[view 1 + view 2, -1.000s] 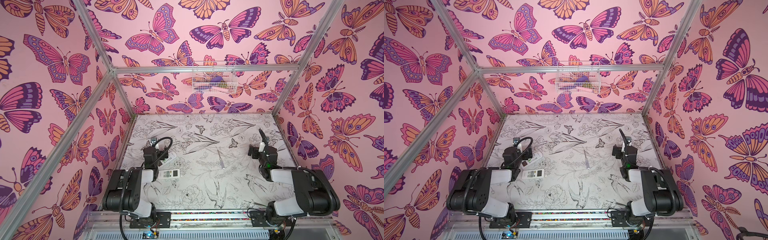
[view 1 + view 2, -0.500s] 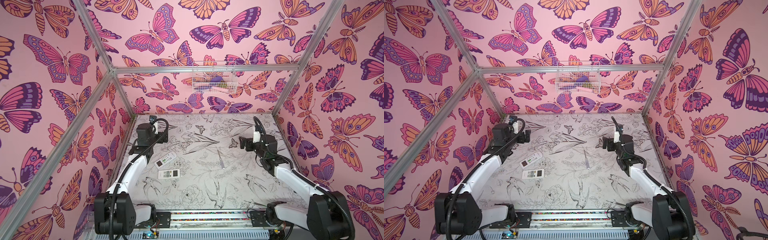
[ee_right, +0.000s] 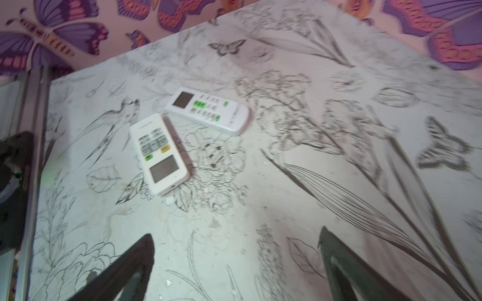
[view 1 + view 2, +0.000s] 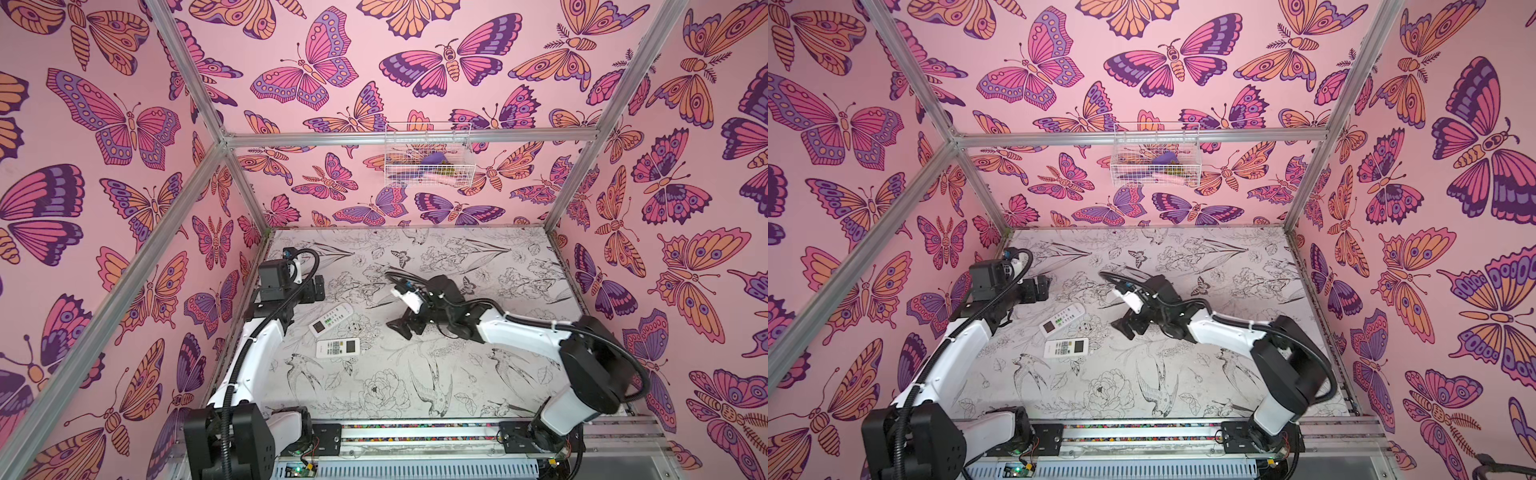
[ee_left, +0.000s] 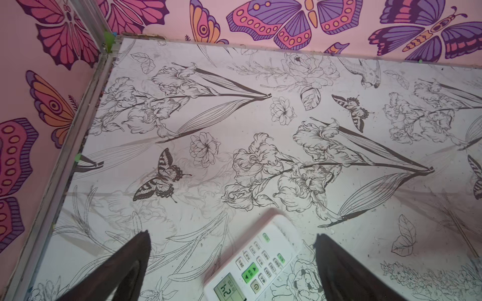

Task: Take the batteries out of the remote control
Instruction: 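Reach the right gripper across to the remote with the yellow button, then close the right gripper on the remote's end and lift it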

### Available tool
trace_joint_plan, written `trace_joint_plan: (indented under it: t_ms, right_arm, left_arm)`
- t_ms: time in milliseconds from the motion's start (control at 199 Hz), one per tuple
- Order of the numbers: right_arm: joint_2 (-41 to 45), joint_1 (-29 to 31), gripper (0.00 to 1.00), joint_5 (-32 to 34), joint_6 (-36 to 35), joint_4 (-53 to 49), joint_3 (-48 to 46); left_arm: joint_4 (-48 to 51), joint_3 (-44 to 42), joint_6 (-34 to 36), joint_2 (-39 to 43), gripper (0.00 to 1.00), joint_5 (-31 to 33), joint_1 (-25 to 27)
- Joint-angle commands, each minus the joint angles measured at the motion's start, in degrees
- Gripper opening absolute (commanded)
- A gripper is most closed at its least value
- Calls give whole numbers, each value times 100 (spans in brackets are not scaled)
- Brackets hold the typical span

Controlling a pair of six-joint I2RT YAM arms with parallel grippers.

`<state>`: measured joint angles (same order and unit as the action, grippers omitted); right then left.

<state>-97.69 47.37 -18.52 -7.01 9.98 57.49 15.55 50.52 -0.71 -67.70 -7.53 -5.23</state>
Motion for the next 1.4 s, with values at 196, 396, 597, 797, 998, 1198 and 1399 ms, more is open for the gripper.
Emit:
trace_joint_plan:
  t_ms: [196, 396, 597, 797, 998, 1198, 1399]
  right_arm:
    - [-1630, 706, 97, -816, -961, -495, 1494]
    - [-2126, 791, 95, -947, -971, -254, 1589]
    - [-2409, 841, 95, -1015, -1212, -175, 1581]
    - [-2632, 883, 90, -761, -1297, 225, 1551]
    - [-2873, 954, 88, -631, -1355, 537, 1624]
    - [-3011, 1045, 80, -558, -1431, 603, 1709]
    - [-2770, 1046, 63, -354, -1450, 868, 1392]
  left_arm:
    - [140, 61, -178, -53, 100, 375, -48]
    - [168, 145, -274, -164, 100, 331, -30]
    - [198, 184, -206, -199, 100, 281, -10]
    - [282, 274, -49, -191, 100, 287, -7]
    - [354, 348, 29, -207, 100, 244, 12]
    - [380, 364, 196, -182, 100, 123, 66]
    - [566, 496, 432, -127, 99, 2, 163]
